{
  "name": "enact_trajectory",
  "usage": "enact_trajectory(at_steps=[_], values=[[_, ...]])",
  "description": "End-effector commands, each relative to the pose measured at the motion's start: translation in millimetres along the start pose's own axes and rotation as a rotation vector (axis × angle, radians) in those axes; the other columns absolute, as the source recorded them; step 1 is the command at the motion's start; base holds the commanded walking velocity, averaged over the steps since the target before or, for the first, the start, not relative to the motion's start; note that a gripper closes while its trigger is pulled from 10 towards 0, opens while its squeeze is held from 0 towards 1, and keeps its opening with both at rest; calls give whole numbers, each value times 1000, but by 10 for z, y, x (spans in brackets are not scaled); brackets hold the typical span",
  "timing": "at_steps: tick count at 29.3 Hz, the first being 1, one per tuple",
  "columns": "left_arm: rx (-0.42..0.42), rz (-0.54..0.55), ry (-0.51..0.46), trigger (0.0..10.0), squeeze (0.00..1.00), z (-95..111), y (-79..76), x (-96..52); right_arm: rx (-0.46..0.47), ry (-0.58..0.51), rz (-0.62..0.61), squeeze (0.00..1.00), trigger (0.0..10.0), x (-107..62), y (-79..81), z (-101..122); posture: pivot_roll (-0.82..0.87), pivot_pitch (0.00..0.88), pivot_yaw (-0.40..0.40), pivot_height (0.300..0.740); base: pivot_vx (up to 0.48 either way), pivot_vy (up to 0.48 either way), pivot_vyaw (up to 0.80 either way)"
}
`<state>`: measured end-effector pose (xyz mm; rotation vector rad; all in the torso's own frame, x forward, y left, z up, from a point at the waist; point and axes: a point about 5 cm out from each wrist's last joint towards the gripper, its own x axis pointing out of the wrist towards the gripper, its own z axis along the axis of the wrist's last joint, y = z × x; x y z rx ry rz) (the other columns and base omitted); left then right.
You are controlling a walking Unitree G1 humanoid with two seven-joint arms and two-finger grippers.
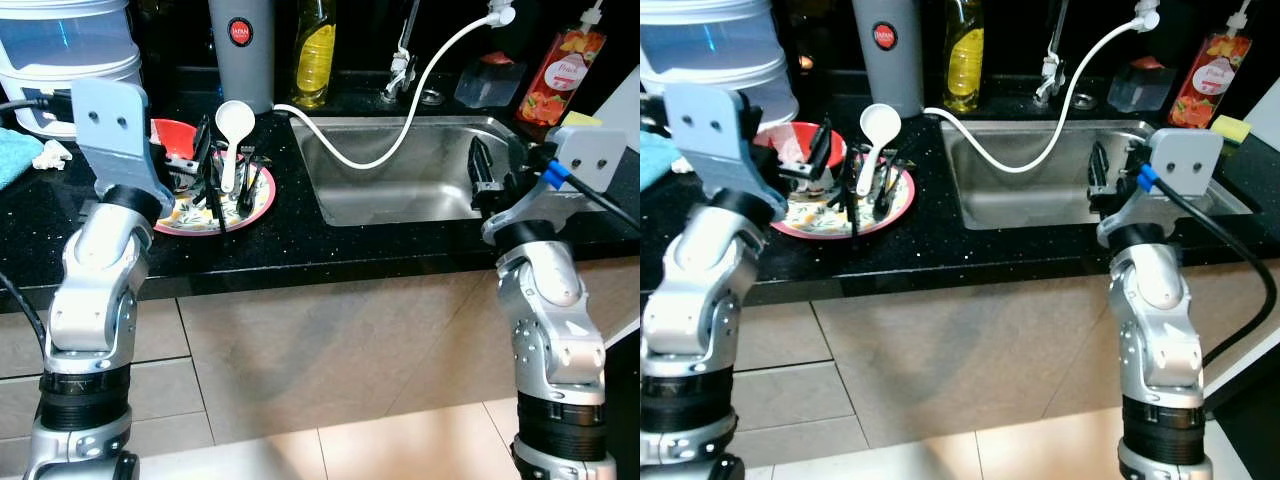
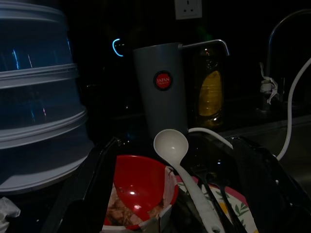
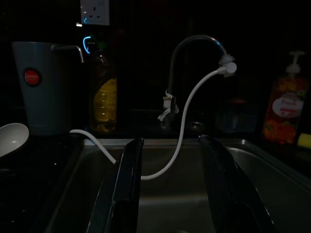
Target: Kitchen organization
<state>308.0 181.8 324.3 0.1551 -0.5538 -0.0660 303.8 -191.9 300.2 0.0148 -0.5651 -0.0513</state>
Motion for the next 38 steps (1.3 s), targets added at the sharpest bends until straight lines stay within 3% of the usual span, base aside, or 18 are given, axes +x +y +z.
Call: enact_trajectory(at_steps=[1, 27, 38], values=[[2, -10, 3, 10000, 0, -31, -38, -10, 7, 2, -6, 0, 10000, -17, -13, -18, -115, 97, -62, 740, 0, 0, 0], [-5, 32, 5, 10000, 0, -58, -57, 37, 7, 17, 1, 0, 10000, -19, -3, -60, -116, 98, -73, 740, 0, 0, 0], [18, 29, -15, 10000, 0, -36, -56, 41, 9, 19, 4, 0, 10000, -13, 8, -69, -116, 98, -69, 740, 418, 0, 0]])
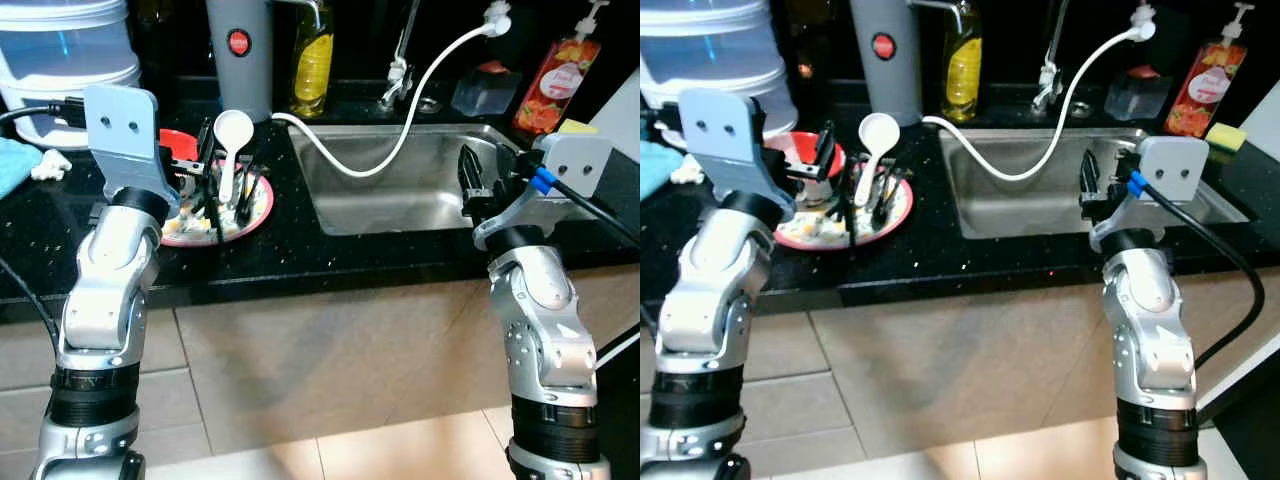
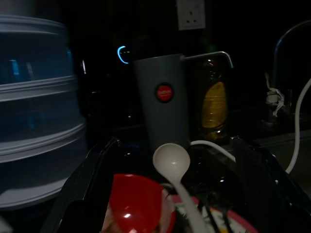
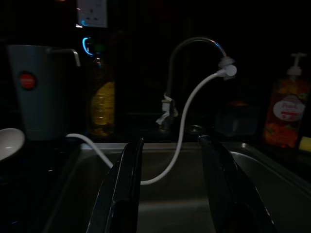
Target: Kitchen organization
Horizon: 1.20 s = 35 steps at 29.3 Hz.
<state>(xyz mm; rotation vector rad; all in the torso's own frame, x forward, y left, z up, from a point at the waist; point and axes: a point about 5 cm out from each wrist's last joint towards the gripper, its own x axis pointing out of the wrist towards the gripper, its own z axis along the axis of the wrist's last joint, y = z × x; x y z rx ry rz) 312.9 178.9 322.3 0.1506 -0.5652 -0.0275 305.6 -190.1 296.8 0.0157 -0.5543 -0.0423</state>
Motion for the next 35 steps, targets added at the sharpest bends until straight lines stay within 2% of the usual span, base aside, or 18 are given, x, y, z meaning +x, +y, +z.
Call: enact_trajectory(at_steps=[1, 13, 35], values=[[11, -10, -7, 10000, 0, 4, -24, 5, 6, 8, -4, 0, 10000, -9, -10, -31, -116, 98, -69, 740, 480, 0, 0], [3, -20, -23, 10000, 0, 21, -50, 17, 2, 7, -11, 0, 10000, -15, -26, -40, -119, 94, -66, 740, 466, 0, 0], [21, -36, -8, 10000, 0, 8, -97, 20, 2, 7, -12, 0, 10000, -22, -27, -46, -121, 95, -66, 740, 0, 0, 0]])
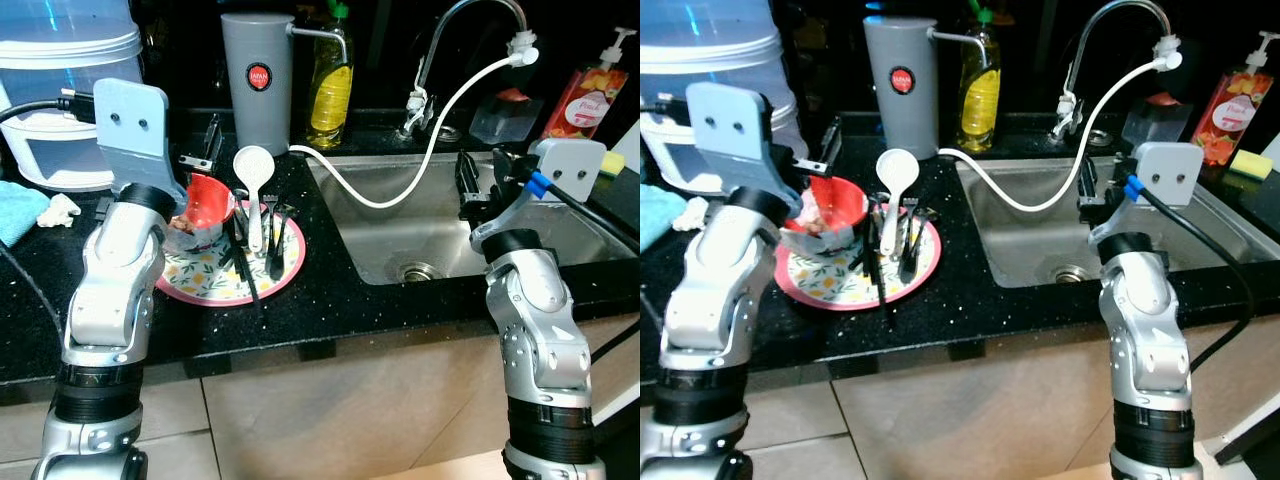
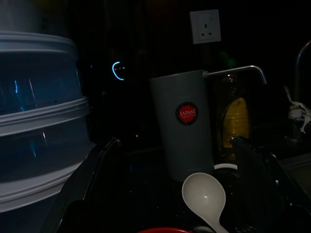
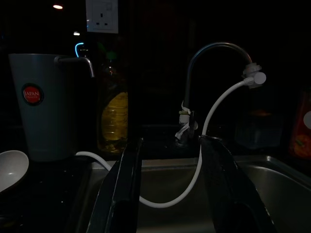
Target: Kitchen organization
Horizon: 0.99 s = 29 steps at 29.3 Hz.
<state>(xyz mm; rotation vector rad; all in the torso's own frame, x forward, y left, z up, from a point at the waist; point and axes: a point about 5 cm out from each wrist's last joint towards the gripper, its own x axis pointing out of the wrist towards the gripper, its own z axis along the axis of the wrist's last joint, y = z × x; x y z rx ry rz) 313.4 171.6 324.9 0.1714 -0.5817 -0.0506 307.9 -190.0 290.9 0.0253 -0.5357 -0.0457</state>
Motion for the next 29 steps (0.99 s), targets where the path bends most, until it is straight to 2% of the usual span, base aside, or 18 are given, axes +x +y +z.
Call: enact_trajectory(at_steps=[1, 7, 23, 29], values=[[3, -9, 11, 10000, 0, -23, -25, -1, -6, -11, -5, 0, 10000, -10, -26, 16, -121, 95, -66, 740, 0, 0, 0], [6, -6, 15, 10000, 0, -28, -19, 2, -5, -10, -4, 0, 10000, -12, -23, 14, -121, 96, -66, 740, 0, 0, 0], [4, -2, 22, 10000, 0, -38, -17, -6, -5, -9, -1, 0, 10000, -13, -18, 11, -121, 95, -67, 740, 0, -369, 0], [-1, 6, 27, 10000, 0, -49, -6, -8, -5, -6, 0, 0, 10000, -13, -16, 6, -122, 95, -68, 740, 0, 0, 0]])
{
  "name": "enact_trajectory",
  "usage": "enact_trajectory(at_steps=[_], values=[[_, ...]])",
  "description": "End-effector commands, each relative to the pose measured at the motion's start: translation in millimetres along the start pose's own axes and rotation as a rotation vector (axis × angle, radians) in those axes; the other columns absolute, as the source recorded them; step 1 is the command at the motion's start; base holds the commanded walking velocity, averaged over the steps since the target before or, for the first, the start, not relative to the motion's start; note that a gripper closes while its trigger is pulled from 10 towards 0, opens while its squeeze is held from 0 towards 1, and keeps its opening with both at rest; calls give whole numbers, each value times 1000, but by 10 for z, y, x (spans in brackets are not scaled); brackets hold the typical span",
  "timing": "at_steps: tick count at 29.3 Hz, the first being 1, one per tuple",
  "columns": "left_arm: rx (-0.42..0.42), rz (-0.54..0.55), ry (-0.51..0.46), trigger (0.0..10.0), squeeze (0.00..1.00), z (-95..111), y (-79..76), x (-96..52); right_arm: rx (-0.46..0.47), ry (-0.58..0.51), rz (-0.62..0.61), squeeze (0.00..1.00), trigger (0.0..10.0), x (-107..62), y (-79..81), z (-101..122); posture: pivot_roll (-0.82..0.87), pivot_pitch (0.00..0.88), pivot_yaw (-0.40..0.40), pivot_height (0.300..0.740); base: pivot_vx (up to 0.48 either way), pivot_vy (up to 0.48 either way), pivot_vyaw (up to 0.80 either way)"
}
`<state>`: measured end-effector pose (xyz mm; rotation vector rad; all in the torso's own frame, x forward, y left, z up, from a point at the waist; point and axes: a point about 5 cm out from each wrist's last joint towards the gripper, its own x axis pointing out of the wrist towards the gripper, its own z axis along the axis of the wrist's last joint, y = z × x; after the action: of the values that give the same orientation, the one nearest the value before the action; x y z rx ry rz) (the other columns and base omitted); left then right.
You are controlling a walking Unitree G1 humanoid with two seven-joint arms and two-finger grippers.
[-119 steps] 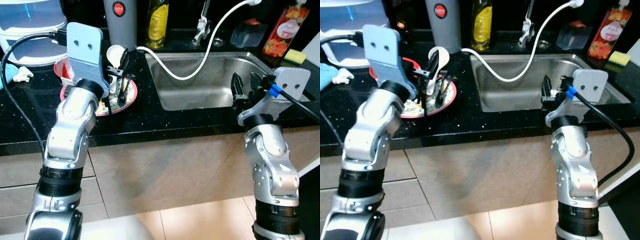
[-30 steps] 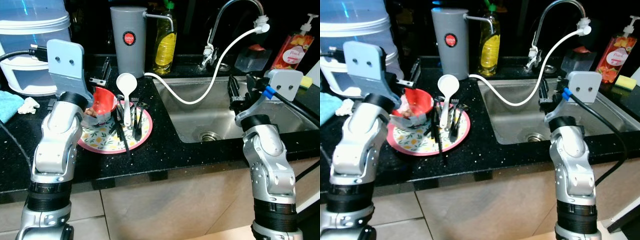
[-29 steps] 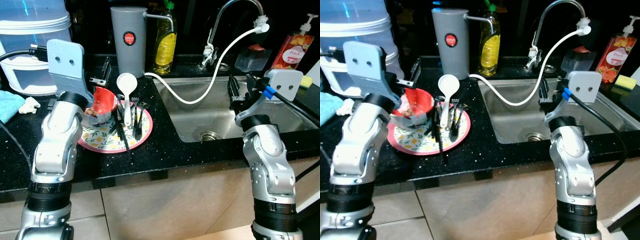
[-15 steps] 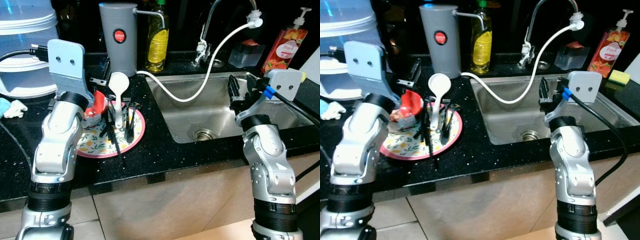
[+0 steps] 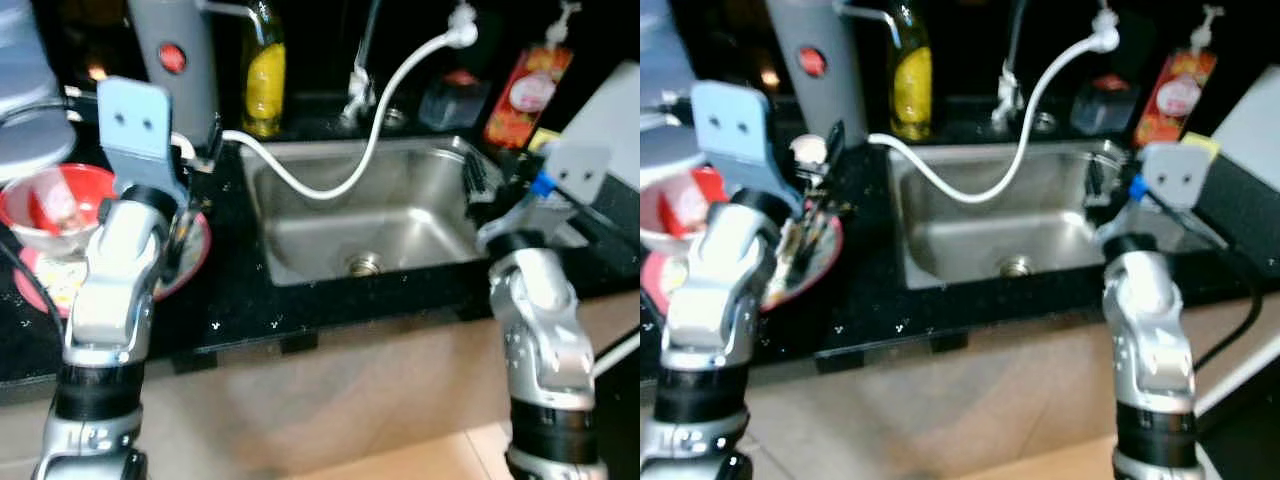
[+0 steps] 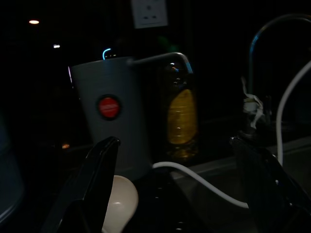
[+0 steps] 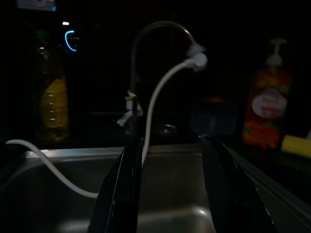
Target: Kitchen organization
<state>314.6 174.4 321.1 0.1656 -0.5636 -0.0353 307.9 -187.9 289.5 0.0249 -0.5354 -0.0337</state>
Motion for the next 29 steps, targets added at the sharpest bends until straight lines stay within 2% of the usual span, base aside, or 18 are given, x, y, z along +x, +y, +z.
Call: enact_trajectory(at_steps=[1, 22, 26, 28, 29], values=[[-2, -6, 9, 10000, 0, -8, -27, 6, -7, -6, -12, 0, 10000, -5, -36, 18, -122, 95, -68, 740, 0, 0, 0], [-33, 8, 17, 10000, 0, -23, 1, 7, -6, -11, -3, 0, 10000, -4, -15, 27, -121, 98, -68, 740, 0, 0, 0], [0, -32, 31, 10000, 0, -4, 4, 4, -5, -14, 15, 0, 10000, -1, 11, 37, -117, 101, -65, 740, 0, 0, 0], [109, -108, 35, 10000, 0, 56, 5, -7, -3, -13, 24, 0, 10000, -3, 20, 37, -114, 102, -65, 740, 0, 0, 0], [109, -108, 35, 10000, 0, 56, 5, -7, -3, -13, 24, 0, 10000, -3, 20, 37, -114, 102, -65, 740, 0, 0, 0]])
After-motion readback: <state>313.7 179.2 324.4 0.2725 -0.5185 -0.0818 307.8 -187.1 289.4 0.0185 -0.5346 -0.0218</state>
